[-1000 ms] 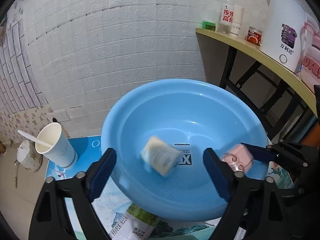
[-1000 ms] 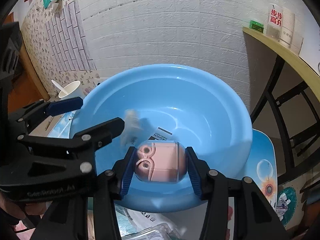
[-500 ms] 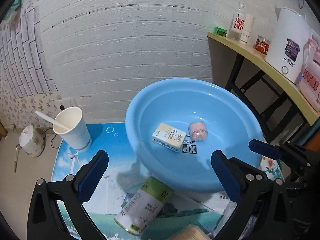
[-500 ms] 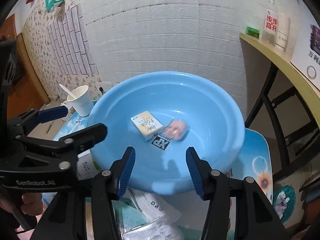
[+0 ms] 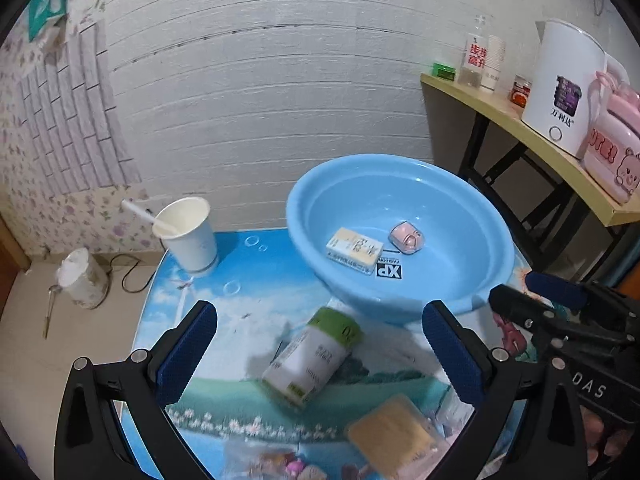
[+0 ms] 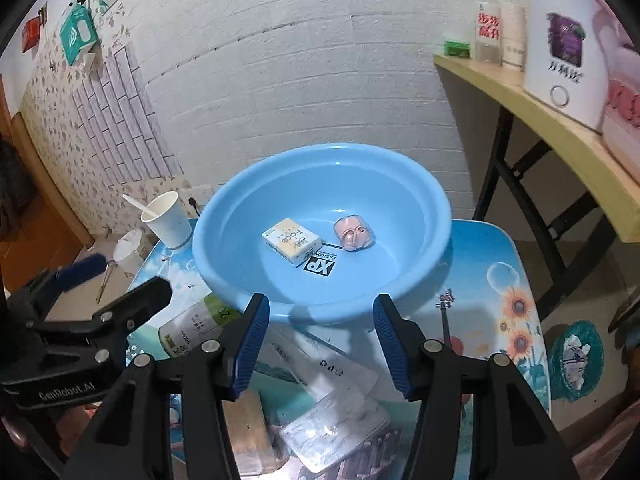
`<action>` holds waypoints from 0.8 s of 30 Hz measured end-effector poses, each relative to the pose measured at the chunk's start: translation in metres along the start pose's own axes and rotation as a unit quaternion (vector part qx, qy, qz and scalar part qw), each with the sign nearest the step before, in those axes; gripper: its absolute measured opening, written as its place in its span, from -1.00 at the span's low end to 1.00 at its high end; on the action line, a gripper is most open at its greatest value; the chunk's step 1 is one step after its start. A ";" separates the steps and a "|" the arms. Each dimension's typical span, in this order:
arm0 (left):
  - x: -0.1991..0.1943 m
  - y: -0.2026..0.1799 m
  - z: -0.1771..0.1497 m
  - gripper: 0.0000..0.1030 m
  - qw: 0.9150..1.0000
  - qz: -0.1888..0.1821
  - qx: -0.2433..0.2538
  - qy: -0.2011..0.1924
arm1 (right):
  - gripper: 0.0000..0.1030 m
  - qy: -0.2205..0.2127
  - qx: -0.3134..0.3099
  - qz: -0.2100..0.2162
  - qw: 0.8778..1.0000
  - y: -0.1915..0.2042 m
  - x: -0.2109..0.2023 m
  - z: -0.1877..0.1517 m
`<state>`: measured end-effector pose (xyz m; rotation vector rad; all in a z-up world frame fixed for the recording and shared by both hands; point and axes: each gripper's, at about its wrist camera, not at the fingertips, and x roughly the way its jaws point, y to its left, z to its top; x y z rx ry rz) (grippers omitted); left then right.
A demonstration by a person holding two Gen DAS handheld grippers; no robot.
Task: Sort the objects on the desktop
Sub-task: 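Open both grippers to drop the pink box and tissue pack into the basin, then withdraw both grippers from the basin back over the table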
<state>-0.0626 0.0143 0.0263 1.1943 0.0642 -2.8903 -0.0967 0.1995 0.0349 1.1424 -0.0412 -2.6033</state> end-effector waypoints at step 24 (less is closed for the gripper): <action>-0.071 0.017 -0.041 1.00 0.998 -0.021 -0.047 -0.044 | 0.67 -0.039 0.026 -0.017 0.999 0.018 -0.077 -0.040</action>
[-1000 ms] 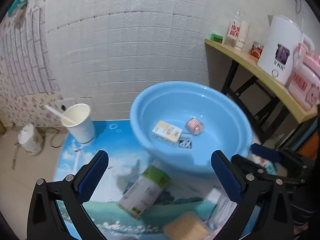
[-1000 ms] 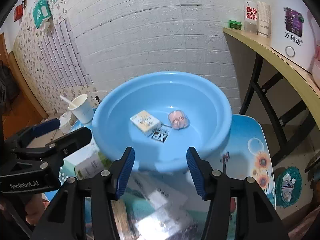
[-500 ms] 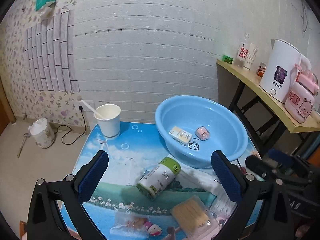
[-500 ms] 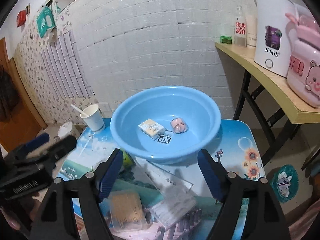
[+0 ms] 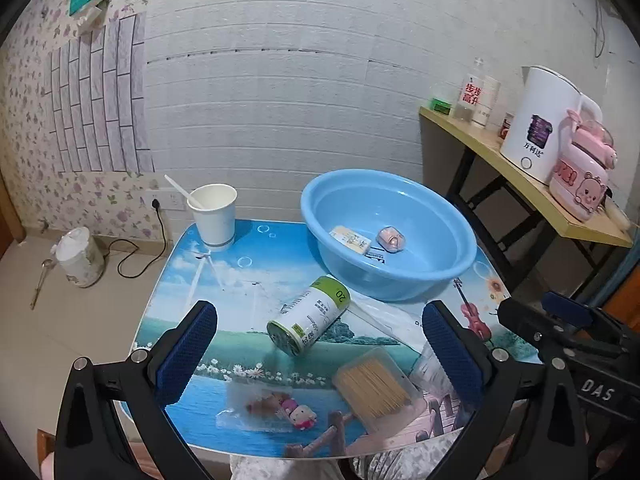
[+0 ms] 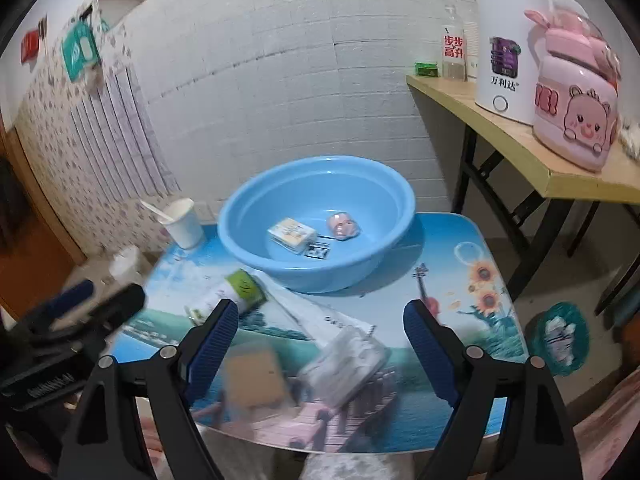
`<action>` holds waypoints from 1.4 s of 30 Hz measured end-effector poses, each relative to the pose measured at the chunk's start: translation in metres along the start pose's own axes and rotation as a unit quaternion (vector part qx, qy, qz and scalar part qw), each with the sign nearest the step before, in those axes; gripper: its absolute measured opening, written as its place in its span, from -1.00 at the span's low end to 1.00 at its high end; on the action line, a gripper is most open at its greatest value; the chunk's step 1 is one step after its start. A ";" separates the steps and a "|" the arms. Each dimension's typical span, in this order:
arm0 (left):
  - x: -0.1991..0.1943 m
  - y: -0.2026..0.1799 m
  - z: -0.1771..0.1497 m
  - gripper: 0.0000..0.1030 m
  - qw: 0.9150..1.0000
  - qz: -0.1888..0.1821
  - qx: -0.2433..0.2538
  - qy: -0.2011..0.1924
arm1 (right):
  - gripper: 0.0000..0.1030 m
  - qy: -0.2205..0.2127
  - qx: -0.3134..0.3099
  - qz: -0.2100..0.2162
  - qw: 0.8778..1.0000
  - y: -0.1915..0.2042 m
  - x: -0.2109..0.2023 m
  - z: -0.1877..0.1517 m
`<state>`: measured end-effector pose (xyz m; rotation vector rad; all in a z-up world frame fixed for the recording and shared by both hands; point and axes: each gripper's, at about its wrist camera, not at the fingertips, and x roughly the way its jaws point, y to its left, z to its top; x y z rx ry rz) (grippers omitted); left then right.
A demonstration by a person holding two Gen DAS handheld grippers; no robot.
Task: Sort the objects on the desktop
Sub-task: 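Withdraw both grippers from the basin back over the table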
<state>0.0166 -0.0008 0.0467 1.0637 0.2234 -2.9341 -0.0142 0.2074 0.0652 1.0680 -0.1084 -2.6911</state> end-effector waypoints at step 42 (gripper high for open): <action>0.019 0.021 -0.017 1.00 1.000 0.014 -0.003 0.019 | 0.67 0.039 -0.015 -0.009 0.999 -0.016 0.034 -0.023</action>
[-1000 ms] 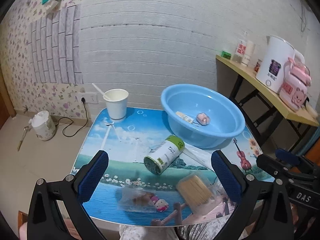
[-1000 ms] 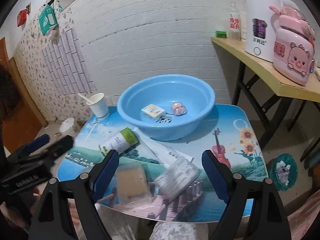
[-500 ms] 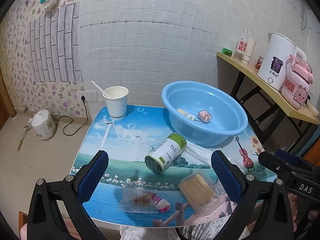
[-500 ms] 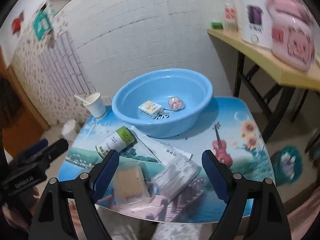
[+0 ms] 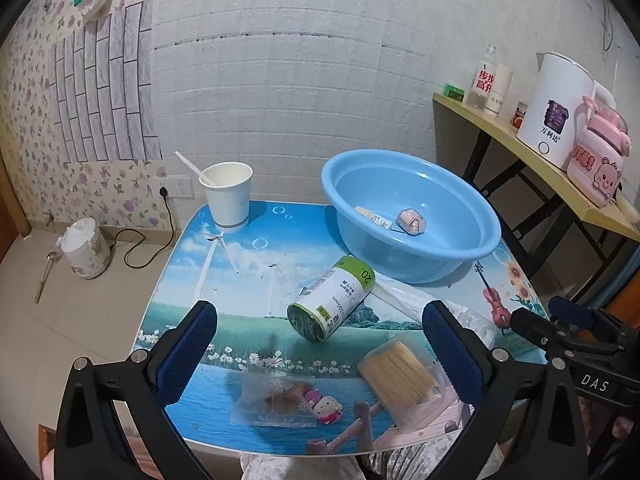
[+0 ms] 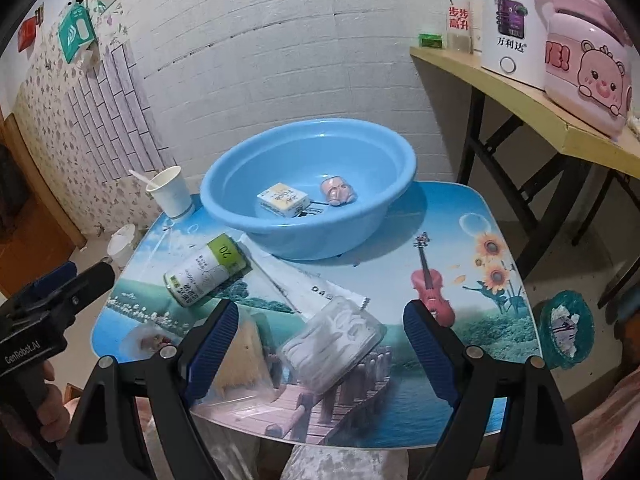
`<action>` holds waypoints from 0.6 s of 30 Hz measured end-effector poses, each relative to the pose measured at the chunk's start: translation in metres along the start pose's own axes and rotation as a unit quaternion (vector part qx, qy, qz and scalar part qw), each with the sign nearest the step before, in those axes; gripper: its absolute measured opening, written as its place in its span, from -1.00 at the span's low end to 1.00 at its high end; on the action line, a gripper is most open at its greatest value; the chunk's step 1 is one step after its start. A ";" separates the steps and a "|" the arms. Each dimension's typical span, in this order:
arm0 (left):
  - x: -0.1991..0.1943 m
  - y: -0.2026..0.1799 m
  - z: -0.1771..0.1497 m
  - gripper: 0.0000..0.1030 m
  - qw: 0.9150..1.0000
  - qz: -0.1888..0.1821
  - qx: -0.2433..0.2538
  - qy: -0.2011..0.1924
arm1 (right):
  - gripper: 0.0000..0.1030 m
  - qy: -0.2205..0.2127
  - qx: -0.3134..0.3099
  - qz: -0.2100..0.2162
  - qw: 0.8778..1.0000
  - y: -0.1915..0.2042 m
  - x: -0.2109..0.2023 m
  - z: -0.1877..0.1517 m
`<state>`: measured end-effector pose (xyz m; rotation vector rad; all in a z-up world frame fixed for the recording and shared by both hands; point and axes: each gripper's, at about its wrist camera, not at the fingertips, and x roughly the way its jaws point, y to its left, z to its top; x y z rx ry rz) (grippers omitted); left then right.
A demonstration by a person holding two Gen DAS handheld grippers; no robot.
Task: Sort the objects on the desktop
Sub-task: 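Withdraw both grippers from the basin back over the table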
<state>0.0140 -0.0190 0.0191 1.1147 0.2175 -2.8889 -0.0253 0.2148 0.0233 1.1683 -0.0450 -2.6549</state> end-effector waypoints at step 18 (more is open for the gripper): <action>0.023 0.007 -0.009 1.00 0.999 0.014 -0.004 0.032 | 0.67 0.019 0.001 -0.014 1.000 -0.015 0.015 -0.007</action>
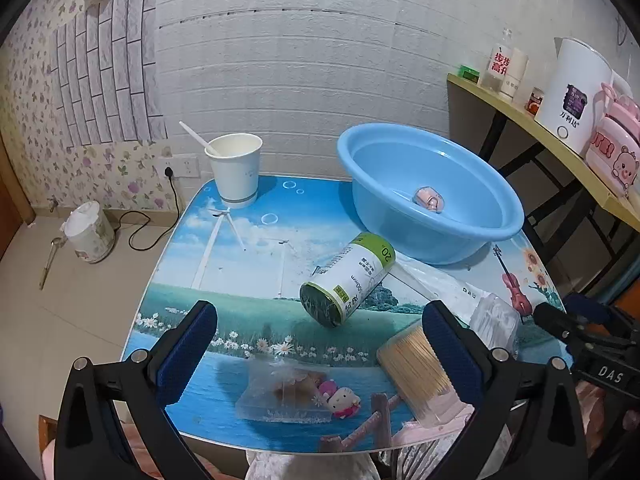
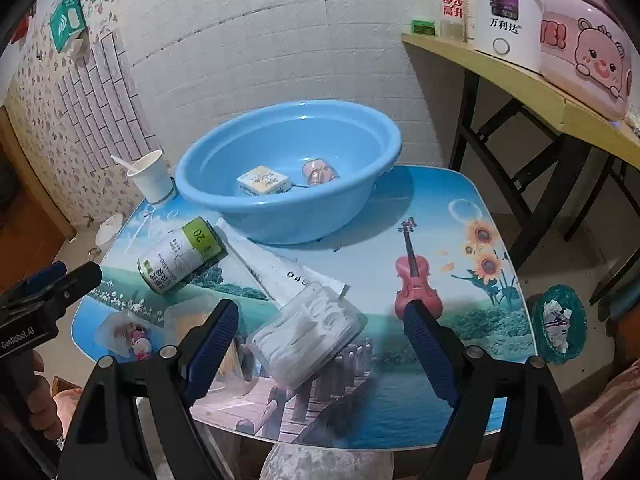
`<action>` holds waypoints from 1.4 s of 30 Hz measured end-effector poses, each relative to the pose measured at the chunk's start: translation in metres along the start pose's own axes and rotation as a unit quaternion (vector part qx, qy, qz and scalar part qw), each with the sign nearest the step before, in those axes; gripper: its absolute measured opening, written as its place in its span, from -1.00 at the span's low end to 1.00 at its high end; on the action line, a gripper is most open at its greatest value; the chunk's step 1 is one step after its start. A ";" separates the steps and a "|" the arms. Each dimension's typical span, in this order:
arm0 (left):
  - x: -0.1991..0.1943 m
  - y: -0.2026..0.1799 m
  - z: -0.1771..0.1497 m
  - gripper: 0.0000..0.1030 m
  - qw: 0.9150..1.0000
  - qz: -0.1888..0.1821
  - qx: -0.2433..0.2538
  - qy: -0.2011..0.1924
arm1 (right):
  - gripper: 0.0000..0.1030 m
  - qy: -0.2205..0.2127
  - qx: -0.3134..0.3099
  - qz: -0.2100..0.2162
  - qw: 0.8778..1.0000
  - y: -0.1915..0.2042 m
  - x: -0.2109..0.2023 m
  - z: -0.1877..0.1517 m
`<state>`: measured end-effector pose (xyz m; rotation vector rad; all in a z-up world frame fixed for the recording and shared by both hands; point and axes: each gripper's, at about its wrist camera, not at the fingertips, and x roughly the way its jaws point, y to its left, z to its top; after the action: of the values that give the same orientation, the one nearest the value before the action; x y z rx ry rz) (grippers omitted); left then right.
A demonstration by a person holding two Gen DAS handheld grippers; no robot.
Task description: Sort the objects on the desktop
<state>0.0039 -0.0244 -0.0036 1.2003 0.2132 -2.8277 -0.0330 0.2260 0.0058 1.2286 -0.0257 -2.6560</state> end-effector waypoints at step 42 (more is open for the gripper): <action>0.045 0.022 -0.056 1.00 0.996 0.025 0.009 0.091 | 0.67 0.053 -0.106 0.001 0.993 -0.003 0.037 -0.044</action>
<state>0.0148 -0.0380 -0.0765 1.4459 0.1645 -2.6846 -0.0238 0.2243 -0.0510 1.2937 0.2643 -2.5088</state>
